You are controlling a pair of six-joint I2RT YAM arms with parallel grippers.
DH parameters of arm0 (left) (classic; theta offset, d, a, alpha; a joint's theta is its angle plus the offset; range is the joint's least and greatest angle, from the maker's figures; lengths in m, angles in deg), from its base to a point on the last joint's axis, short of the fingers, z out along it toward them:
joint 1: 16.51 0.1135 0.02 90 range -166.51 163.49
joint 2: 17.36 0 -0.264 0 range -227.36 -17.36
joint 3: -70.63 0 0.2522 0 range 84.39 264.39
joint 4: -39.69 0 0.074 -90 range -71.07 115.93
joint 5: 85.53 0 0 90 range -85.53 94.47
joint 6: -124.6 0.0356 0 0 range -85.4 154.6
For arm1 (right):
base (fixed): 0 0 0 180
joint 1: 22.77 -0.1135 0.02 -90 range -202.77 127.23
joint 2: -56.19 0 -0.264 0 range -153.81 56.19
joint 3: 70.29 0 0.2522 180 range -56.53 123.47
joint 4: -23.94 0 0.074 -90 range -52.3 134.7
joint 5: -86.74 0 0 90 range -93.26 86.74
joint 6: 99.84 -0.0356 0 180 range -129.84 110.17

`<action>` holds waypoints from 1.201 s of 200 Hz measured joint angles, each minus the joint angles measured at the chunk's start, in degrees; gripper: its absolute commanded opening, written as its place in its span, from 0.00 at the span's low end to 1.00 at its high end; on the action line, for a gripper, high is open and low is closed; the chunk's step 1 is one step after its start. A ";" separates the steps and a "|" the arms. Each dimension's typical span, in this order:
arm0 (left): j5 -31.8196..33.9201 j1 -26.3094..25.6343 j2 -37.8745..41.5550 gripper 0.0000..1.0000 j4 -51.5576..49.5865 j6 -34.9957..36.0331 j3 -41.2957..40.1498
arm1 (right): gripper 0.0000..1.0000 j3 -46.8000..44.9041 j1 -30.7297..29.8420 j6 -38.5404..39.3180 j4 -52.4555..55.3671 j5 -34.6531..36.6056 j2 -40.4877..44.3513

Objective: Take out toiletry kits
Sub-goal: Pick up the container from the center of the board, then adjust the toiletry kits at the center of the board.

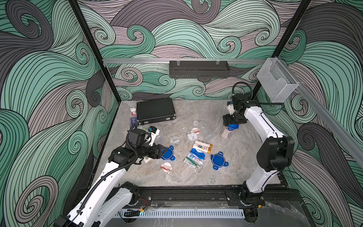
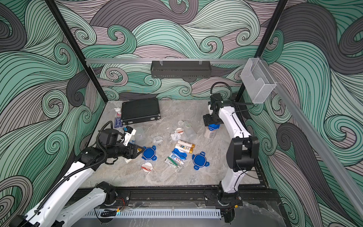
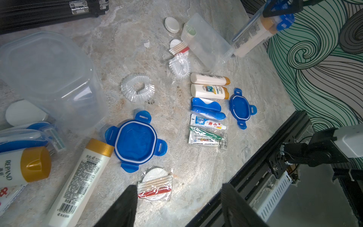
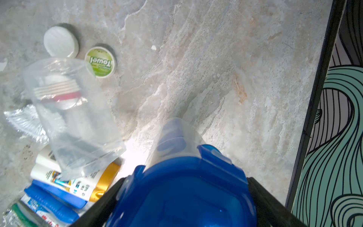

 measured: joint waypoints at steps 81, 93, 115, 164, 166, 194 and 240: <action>-0.42 0.00 0.00 0.67 0.00 -0.48 0.00 | 0.51 -16.68 -14.29 -4.04 0.72 -2.82 20.46; -0.55 0.00 0.00 0.67 0.02 -0.87 0.00 | 0.50 -18.47 -17.07 -5.01 0.98 -2.95 23.98; -0.83 0.00 -0.02 0.67 0.24 -1.73 0.02 | 0.50 -20.85 -22.56 -6.97 1.38 -2.43 28.22; -2.93 0.00 -3.37 0.67 3.06 -6.16 0.79 | 0.50 -28.30 -34.69 -12.04 0.33 -0.07 28.50; -3.08 0.00 -3.52 0.67 3.23 -6.36 0.83 | 0.50 -28.72 -35.06 -12.31 0.28 0.09 28.44; -4.35 -0.17 -5.33 0.67 4.52 -8.13 0.98 | 0.50 -31.19 -39.89 -15.23 -1.01 2.25 27.96; -5.27 -0.39 -6.29 0.67 5.75 -9.49 1.25 | 0.52 -32.22 -43.78 -18.40 -4.20 4.39 26.47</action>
